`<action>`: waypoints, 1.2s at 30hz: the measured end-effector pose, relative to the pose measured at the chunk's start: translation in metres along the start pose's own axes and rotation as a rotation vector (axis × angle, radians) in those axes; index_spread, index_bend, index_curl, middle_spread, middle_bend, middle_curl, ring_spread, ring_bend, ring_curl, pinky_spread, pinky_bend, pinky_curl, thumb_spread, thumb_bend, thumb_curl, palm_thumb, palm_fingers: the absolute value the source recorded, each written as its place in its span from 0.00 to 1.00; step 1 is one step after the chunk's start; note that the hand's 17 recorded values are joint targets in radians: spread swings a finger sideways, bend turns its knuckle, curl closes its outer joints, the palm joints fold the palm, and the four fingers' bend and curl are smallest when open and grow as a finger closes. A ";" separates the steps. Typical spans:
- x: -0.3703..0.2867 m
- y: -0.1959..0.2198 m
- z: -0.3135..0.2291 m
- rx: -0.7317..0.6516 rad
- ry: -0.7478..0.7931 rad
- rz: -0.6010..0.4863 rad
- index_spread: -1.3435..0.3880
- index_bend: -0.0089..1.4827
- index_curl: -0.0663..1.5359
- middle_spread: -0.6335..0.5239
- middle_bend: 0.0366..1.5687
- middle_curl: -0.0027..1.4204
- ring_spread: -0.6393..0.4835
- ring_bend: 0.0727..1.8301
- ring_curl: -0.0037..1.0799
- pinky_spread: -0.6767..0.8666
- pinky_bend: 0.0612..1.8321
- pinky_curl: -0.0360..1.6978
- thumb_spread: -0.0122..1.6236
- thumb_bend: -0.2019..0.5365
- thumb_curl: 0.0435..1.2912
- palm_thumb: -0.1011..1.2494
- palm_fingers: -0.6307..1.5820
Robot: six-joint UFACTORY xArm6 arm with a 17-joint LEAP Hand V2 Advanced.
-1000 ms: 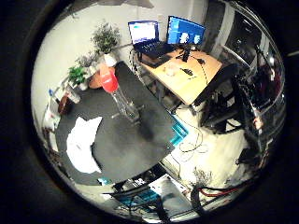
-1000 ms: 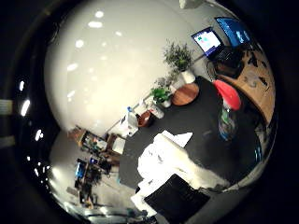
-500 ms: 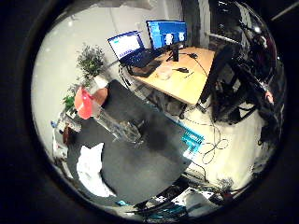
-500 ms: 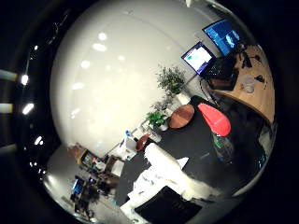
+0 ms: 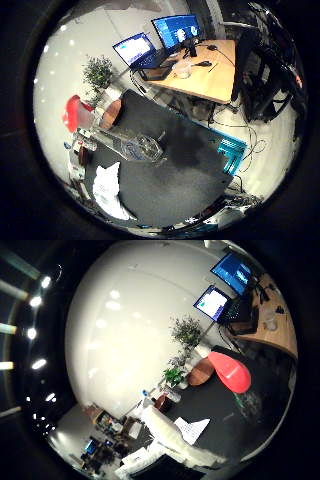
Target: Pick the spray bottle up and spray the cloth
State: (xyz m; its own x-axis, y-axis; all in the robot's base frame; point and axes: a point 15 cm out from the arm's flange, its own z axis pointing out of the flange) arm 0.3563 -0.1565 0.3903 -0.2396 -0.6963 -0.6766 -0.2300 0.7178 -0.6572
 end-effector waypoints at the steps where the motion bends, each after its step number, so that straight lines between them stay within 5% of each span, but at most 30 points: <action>1: 0.001 0.002 0.003 -0.004 -0.006 0.007 0.80 0.11 0.22 0.81 0.10 0.22 0.91 0.20 0.22 0.84 0.53 0.13 0.68 0.24 0.25 0.35 0.30; 17: 0.033 0.051 0.048 -0.094 -0.053 0.100 0.81 0.12 0.22 0.80 0.10 0.22 0.90 0.20 0.23 0.83 0.51 0.14 0.69 0.24 0.23 0.28 0.30; 36: 0.052 0.005 0.073 -0.076 -0.040 0.153 0.81 0.12 0.23 0.80 0.10 0.21 0.90 0.20 0.23 0.83 0.51 0.14 0.69 0.24 0.23 0.28 0.30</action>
State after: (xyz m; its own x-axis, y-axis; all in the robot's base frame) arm 0.4117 -0.1891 0.3274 -0.2394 -0.5776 -0.7804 -0.2651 0.8121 -0.5198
